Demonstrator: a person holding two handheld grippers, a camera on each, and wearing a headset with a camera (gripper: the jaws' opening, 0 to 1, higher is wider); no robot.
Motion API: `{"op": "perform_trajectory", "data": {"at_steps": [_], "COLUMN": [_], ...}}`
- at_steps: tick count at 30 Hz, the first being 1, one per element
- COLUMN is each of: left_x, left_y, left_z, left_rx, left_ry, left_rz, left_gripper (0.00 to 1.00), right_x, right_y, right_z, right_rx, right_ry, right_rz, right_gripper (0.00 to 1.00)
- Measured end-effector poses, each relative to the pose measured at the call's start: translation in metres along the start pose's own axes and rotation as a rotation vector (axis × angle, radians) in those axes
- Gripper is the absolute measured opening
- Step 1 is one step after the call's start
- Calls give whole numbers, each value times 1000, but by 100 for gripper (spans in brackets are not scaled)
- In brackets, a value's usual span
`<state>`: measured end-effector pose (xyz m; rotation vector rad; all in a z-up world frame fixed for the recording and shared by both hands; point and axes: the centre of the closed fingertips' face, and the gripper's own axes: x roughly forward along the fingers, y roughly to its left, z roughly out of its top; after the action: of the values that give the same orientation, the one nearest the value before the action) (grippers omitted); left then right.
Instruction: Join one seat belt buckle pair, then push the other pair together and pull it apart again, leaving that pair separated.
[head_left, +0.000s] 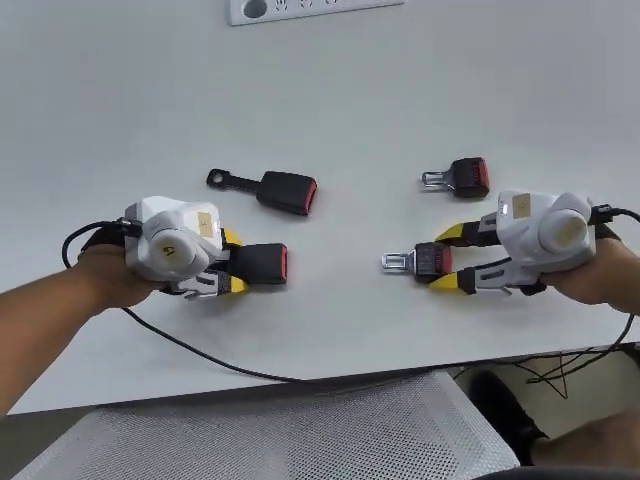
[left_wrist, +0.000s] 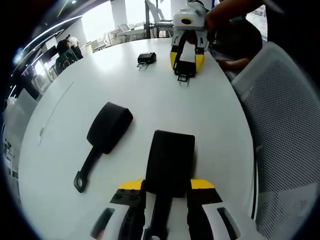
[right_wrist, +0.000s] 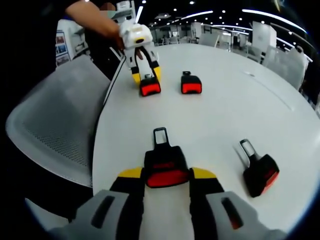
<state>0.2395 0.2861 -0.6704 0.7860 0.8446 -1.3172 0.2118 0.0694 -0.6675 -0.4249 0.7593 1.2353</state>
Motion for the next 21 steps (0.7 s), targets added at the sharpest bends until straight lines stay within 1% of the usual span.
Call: {"op": "perform_trajectory", "data": {"at_steps": [4,9,12,15,21], "left_x": [1,1,1,1,1], "left_y": [-1,-1,-1,-1,0], "left_z": [1,2,3,2,2], "left_rx": [1,2,8,7,0], "left_ry": [10,23,30,30,27], "left_rz": [-2,-3,-7,-9,-8], "left_gripper": [33,33,33,33,33], "right_x": [3,11,15,18,27], "right_y": [1,2,1,0,0], "right_z": [3,12,15,21,29], "right_rx": [3,5,9,12,21], "right_ry": [-17,-45,-59,-88,-121], "right_rz": [0,3,-1,-3,-7], "right_gripper": [34,34,34,34,34]}}
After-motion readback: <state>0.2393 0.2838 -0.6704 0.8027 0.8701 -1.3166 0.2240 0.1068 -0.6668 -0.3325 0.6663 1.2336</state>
